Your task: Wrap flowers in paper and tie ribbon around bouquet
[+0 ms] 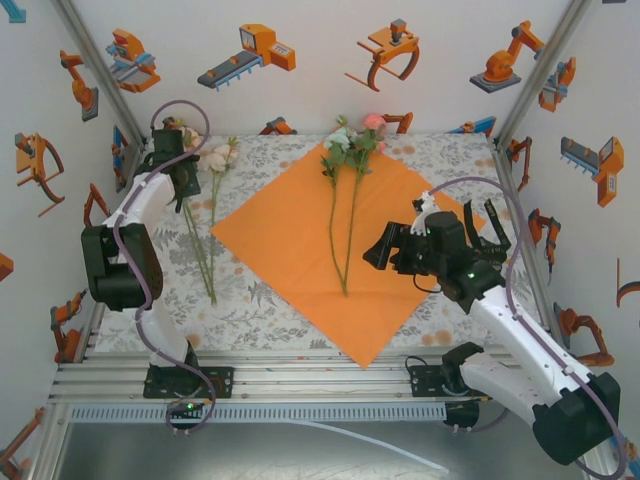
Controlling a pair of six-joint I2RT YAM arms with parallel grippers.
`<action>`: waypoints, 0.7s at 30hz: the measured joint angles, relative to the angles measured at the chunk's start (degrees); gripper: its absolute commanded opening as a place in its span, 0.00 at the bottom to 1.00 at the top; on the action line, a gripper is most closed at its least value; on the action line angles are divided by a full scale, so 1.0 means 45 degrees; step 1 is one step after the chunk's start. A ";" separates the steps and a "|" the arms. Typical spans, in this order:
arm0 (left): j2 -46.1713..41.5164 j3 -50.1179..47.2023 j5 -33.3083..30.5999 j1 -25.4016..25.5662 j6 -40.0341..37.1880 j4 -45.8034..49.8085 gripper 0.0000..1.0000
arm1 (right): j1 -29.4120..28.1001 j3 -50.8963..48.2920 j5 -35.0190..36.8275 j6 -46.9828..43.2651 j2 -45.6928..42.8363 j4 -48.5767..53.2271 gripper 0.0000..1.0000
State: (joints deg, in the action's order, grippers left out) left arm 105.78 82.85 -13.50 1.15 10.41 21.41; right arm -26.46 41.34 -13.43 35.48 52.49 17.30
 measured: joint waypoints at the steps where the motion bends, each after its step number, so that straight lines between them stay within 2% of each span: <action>1: 0.0253 0.0005 0.0024 -0.0131 0.0005 0.0000 0.38 | 0.0000 0.0000 0.0029 -0.0010 -0.0024 -0.0005 0.74; 9: 0.2487 0.0991 0.1234 -0.0903 0.0204 0.0510 0.39 | 0.0000 0.0000 0.0471 -0.0141 -0.0690 0.0000 0.75; 14: 0.2875 0.1020 0.1700 -0.1127 0.0379 0.0593 0.26 | 0.0000 0.0000 0.0588 -0.0189 -0.0767 0.0015 0.75; 19: 0.2817 0.1020 0.1885 -0.1180 0.0442 0.0597 0.20 | 0.0000 0.0000 0.0583 -0.0189 -0.0743 0.0024 0.75; 21: 0.2730 0.1020 0.1875 -0.1180 0.0437 0.0617 0.15 | 0.0000 0.0000 0.0578 -0.0185 -0.0709 0.0024 0.75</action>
State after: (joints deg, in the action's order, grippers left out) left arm 118.06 87.44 -5.06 -4.16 12.38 24.18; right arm -26.46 41.34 -10.83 34.65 49.30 17.41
